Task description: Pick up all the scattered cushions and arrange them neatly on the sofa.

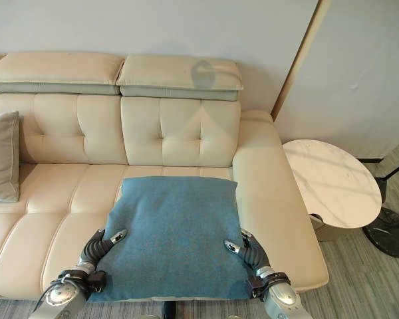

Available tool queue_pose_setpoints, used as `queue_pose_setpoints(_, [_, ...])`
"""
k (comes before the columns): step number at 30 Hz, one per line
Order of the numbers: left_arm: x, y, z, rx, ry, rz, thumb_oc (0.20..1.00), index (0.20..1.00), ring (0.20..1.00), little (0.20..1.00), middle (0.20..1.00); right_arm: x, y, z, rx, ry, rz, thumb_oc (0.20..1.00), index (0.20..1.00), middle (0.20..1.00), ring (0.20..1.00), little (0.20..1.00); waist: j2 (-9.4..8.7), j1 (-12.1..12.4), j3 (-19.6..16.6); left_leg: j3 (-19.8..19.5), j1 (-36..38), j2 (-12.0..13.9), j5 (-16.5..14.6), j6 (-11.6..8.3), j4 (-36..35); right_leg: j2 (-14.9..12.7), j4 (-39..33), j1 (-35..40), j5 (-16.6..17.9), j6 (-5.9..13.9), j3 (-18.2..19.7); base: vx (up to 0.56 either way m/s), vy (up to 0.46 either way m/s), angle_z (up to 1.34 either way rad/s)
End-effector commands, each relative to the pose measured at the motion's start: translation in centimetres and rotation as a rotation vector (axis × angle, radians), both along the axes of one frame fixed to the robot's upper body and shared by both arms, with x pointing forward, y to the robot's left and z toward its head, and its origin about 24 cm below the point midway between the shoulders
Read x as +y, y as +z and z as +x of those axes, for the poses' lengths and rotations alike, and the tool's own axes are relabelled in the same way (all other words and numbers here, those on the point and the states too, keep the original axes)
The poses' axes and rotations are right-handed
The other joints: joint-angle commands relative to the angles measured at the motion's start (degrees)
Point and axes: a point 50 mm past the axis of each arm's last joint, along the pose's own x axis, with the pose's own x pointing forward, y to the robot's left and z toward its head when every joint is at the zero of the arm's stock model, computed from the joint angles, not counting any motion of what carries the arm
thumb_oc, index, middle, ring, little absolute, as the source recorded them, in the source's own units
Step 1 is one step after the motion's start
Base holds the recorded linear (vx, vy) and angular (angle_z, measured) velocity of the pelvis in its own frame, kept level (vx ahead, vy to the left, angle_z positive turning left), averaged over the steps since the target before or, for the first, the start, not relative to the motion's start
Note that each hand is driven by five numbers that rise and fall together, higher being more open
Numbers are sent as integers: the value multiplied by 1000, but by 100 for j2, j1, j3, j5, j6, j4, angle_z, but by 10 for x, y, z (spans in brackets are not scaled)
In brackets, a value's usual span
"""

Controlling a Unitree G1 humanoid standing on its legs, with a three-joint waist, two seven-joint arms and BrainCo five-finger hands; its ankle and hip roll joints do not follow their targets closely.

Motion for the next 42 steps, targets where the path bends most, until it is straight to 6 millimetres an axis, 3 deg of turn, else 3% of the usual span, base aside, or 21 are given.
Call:
queue_pose_setpoints(1, [-18, 43, 21, -265, -85, -64, 200, 200, 200, 200, 200, 23, 41, 27, -243, 92, 84, 200, 200, 200, 200, 200, -18, -69, -131, -295, 26, 189, -561, -274, -41, 498, -1438, 278, 403, -78, 138, 50, -44, -5])
queue_pose_setpoints(3, [-17, 44, 21, -270, -75, -63, 200, 200, 200, 200, 200, 25, 40, 28, -242, 103, 80, 200, 200, 200, 200, 200, -57, -51, -131, -313, 101, 203, -588, -283, -41, 442, -1656, 402, 595, 16, 146, 117, -75, -6])
queue_pose_setpoints(4, [-20, 41, 19, -262, -68, -82, 200, 200, 200, 200, 200, 29, 40, 28, -242, 114, 77, 200, 200, 200, 200, 200, -116, 23, -216, -200, 179, 200, -687, -291, -41, 393, -2058, 626, 704, 64, -108, 122, -72, 0])
queue_pose_setpoints(10, [-26, 38, 19, -260, -52, -104, 200, 200, 200, 200, 200, 39, 41, 39, -258, 121, 56, 200, 200, 200, 200, 200, -102, 118, -442, -154, 167, 227, -722, -349, -41, 395, -2234, 804, 576, 79, -265, 98, -63, -13])
queue_pose_setpoints(14, [-37, 45, 41, -316, -66, -72, 200, 200, 200, 200, 200, 56, 52, 64, -314, 87, 77, 200, 200, 200, 200, 200, -74, 168, -491, -190, 168, 234, -735, -392, -41, 356, -2234, 892, 526, 87, -360, 99, -23, 6])
queue_pose_setpoints(17, [-50, 55, 67, -376, -69, -31, 200, 200, 200, 200, 200, 73, 70, 89, -376, 64, 98, 200, 200, 200, 200, 200, -51, 195, -474, -230, 59, 227, -713, -423, -41, 338, -2234, 839, 531, 86, -388, 55, 20, 7])
queue_pose_setpoints(18, [-59, 69, 87, -440, -78, 8, 200, 200, 200, 200, 200, 85, 86, 106, -429, 62, 100, 200, 200, 200, 200, 200, -50, 229, -392, -244, -99, 229, -670, -455, -41, 336, -2234, 723, 543, 78, -414, -3, 17, 8])
queue_pose_setpoints(19, [-59, 69, 87, -442, -78, 8, 200, 200, 200, 200, 200, 85, 87, 107, -431, 61, 100, 200, 200, 200, 200, 200, -51, 231, -387, -245, -106, 229, -668, -455, -41, 336, -2234, 715, 544, 77, -415, -64, 10, 15])
queue_pose_setpoints(22, [-81, 109, 132, -588, -78, 98, 200, 200, 200, 200, 200, 107, 125, 140, -536, 44, 83, 200, 200, 200, 200, 200, -48, 285, -30, -313, -651, 231, -508, -499, -41, 331, -2234, 209, 672, 51, -419, -175, 14, 17])
queue_pose_setpoints(24, [-86, 151, 160, -722, -37, 194, 200, 200, 200, 200, 200, 114, 161, 161, -636, 16, 44, 200, 200, 200, 200, 200, -47, 290, 253, -349, -974, 233, -368, -523, -41, 357, -2234, -133, 796, 24, -378, -203, 18, 3])
queue_pose_setpoints(25, [-92, 201, 182, -869, 14, 295, 200, 200, 200, 200, 200, 117, 202, 184, -737, -33, -28, 200, 200, 200, 200, 200, -73, 334, 518, -346, -1367, 242, -274, -540, 105, 321, -2227, -461, 930, 7, -358, -137, 18, 5])
queue_pose_setpoints(26, [-92, 202, 182, -871, 14, 295, 200, 200, 200, 200, 200, 117, 203, 184, -739, -33, -27, 200, 200, 200, 200, 200, -78, 333, 514, -349, -1391, 238, -268, -537, 112, 318, -2233, -478, 940, 7, -360, -132, 24, 6])
queue_pose_setpoints(27, [-95, 217, 187, -916, 31, 326, 200, 200, 200, 200, 200, 119, 219, 190, -781, -55, -45, 200, 200, 200, 200, 200, -84, 331, 608, -360, -1613, 222, -282, -544, 310, 284, -2156, -636, 968, 6, -360, -59, 33, 5])
queue_pose_setpoints(30, [-98, 269, 201, -1046, 118, 469, 200, 200, 200, 200, 200, 122, 268, 202, -911, -133, -131, 200, 200, 200, 200, 200, -48, 295, 799, -393, -2376, 186, -343, -559, 820, 187, -1885, -1217, 1012, 14, -348, -61, 79, 8])
queue_pose_setpoints(31, [-99, 300, 205, -1123, 155, 623, 200, 200, 200, 200, 200, 116, 293, 207, -990, -194, -221, 200, 200, 200, 200, 200, -1, 245, 848, -395, -2768, 166, -331, -588, 951, 164, -1804, -1548, 1032, 27, -347, -9, 85, 3])
queue_pose_setpoints(33, [-100, 301, 205, -1126, 156, 623, 200, 200, 200, 200, 200, 116, 294, 207, -992, -195, -220, 200, 200, 200, 200, 200, -1, 243, 824, -401, -2826, 166, -335, -587, 977, 163, -1785, -1600, 1029, 26, -349, 10, 47, 7])
queue_pose_setpoints(34, [-95, 329, 208, -1178, 199, 783, 200, 200, 200, 200, 200, 102, 318, 211, -1067, -272, -311, 200, 200, 200, 200, 200, 47, 220, 859, -387, -3104, 151, -321, -626, 1034, 135, -1760, -1834, 1041, 53, -346, 26, 67, 6])
queue_pose_setpoints(36, [-85, 357, 209, -1216, 309, 978, 200, 200, 200, 200, 200, 84, 346, 213, -1152, -396, -447, 200, 200, 200, 200, 200, 81, 152, 892, -370, -3554, 125, -273, -652, 1109, 104, -1709, -2274, 1084, 84, -309, 36, 92, 4])
queue_pose_setpoints(39, [-73, 361, 210, -1196, 387, 1069, 200, 200, 200, 200, 200, 70, 356, 214, -1182, -471, -548, 200, 200, 200, 200, 200, 90, 123, 905, -371, -3826, 101, -247, -635, 1145, 84, -1702, -2535, 1128, 92, -258, 26, 63, -1])
queue_pose_setpoints(41, [-59, 360, 212, -1153, 464, 1153, 200, 200, 200, 200, 200, 48, 355, 219, -1151, -538, -689, 200, 200, 200, 200, 200, 96, 108, 924, -372, -4026, 78, -244, -622, 1191, 67, -1683, -2716, 1142, 98, -244, 26, 43, -2])
queue_pose_setpoints(42, [-55, 357, 214, -1127, 473, 1182, 200, 200, 200, 200, 200, 43, 353, 221, -1137, -554, -739, 363, 363, 363, 363, 363, 99, 108, 953, -358, -4076, 73, -259, -620, 1231, 65, -1664, -2761, 1138, 97, -223, 0, 0, 0])
